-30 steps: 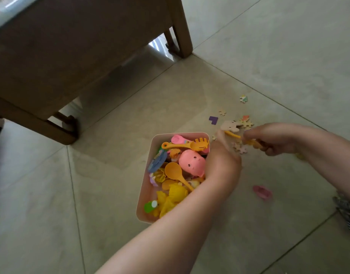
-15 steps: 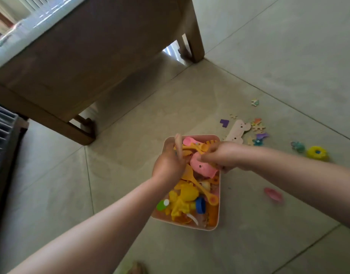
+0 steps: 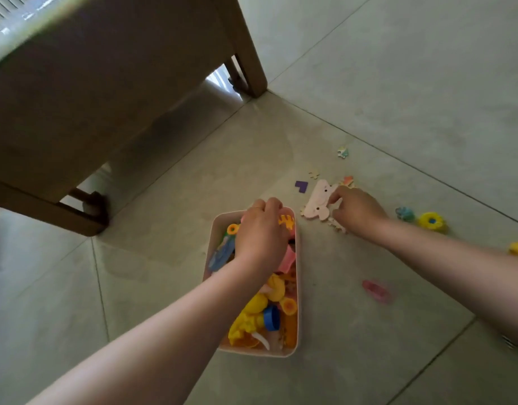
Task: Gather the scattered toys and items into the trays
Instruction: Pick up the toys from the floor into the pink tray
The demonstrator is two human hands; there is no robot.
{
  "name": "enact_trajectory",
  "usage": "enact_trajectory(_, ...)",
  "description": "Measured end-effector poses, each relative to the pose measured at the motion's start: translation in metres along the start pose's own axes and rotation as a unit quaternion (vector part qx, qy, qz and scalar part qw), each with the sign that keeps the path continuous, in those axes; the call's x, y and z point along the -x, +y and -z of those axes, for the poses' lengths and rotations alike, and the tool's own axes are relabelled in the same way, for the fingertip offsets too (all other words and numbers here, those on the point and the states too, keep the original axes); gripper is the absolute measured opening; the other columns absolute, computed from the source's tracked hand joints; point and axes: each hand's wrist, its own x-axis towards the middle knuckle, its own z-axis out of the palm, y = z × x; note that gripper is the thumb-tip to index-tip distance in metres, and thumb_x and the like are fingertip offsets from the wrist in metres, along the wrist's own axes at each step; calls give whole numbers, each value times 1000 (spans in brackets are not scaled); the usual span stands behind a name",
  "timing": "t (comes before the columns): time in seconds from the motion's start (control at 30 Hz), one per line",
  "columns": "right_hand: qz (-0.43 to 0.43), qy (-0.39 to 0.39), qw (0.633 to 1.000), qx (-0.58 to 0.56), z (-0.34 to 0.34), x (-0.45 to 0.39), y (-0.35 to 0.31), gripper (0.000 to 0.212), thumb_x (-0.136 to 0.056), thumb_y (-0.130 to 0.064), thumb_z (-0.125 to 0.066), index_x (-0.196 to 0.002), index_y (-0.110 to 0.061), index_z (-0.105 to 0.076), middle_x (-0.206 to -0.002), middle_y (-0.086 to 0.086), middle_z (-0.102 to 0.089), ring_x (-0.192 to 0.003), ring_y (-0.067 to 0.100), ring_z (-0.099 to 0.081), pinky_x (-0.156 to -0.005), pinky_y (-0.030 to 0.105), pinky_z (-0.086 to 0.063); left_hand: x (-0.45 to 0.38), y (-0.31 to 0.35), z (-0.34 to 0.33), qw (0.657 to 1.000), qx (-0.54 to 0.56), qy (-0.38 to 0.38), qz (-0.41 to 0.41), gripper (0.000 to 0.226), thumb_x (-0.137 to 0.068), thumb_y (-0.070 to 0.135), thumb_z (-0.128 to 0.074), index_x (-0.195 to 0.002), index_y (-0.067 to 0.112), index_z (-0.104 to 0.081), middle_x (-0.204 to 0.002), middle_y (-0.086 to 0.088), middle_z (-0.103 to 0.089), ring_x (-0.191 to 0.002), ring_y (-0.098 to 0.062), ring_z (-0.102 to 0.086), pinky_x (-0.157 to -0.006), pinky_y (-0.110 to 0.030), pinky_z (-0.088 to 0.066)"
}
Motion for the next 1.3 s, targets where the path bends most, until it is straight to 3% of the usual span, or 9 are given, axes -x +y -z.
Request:
enact_trajectory(0.17, -24, 80, 996, 17, 17, -24, 35, 32, -84, -16, -68, -113, -15, -55, -116, 16, -46, -95, 34, -57, -72, 27, -35, -52, 36, -32, 996, -30, -74, -49, 38, -92, 19, -56, -130, 15, -51, -124, -6, -50, -113, -24, -50, -92, -32, -43)
enact_trajectory(0.3, -31, 47, 998, 13, 20, -38, 47, 30, -80, -20, -73, -107, -19, -61, -112, 13, -49, -94, 30, -57, -73, 26, -37, -82, 57, -61, 990, -26, -130, 39, 36, -91, 21, -60, -122, 5, -52, -123, -14, -54, -109, -27, -56, -78, -26, -42)
enact_trajectory(0.43, -17, 30, 999, 27, 15, -43, 53, 27, -77, -29, -78, -97, -20, -63, -101, 4, -42, -79, 19, -52, -70, 25, -36, -102, 63, -89, 986, -44, -138, 78, 40, -92, 24, -58, -125, 4, -49, -128, -16, -49, -113, -23, -51, -81, -24, -41)
enact_trajectory(0.63, -33, 19, 999, 31, 14, -49, 58, 23, -76, -31, -79, -87, -14, -68, -98, 3, -43, -85, 20, -53, -70, 26, -38, -108, 67, -109, 974, 4, -154, 169, 64, -83, 23, -68, -135, 5, -35, -133, -14, -41, -118, -28, -52, -91, -32, -45)
enact_trajectory(0.73, -27, 7, 999, 28, 19, -48, 59, 22, -77, -29, -78, -88, -13, -67, -95, 2, -47, -86, 19, -51, -71, 26, -36, -102, 69, -111, 978, 16, -147, 150, 70, -83, 19, -66, -140, 3, -27, -125, -13, -55, -113, -29, -57, -79, -31, -46)
enact_trajectory(0.83, -21, -9, 1000, 13, 26, -48, 57, 17, -79, -27, -76, -85, -16, -64, -92, 3, -60, -88, 19, -56, -70, 26, -36, -88, 73, -98, 986, 36, -128, 99, 79, -87, 25, -62, -145, -1, -15, -117, -11, -62, -107, -29, -61, -74, -31, -44)
enact_trajectory(1.07, 35, -7, 990, -137, 21, -30, 1, 18, -79, -32, -77, -86, -18, -67, -74, -6, -62, -71, 12, -58, -63, 27, -43, -70, 50, -24, 963, 218, -43, 149, 50, -79, 38, -58, -121, 15, -42, -103, -3, -59, -92, -27, -59, -80, -37, -50)
enact_trajectory(1.17, 78, -43, 981, -173, 13, -14, -37, 17, -79, -31, -77, -87, -18, -70, -70, -8, -61, -63, 9, -56, -59, 24, -43, -69, 4, 7, 965, 195, -30, 171, 44, -77, 34, -58, -117, 20, -46, -99, -3, -60, -87, -26, -62, -78, -38, -54)
enact_trajectory(1.3, 138, -133, 974, -118, 2, 6, -69, 18, -77, -31, -79, -91, -23, -71, -79, -9, -65, -71, 6, -59, -61, 20, -45, -62, -54, 32, 984, 92, -60, 139, 45, -79, 28, -63, -122, 21, -49, -107, -2, -59, -93, -26, -61, -85, -41, -54)
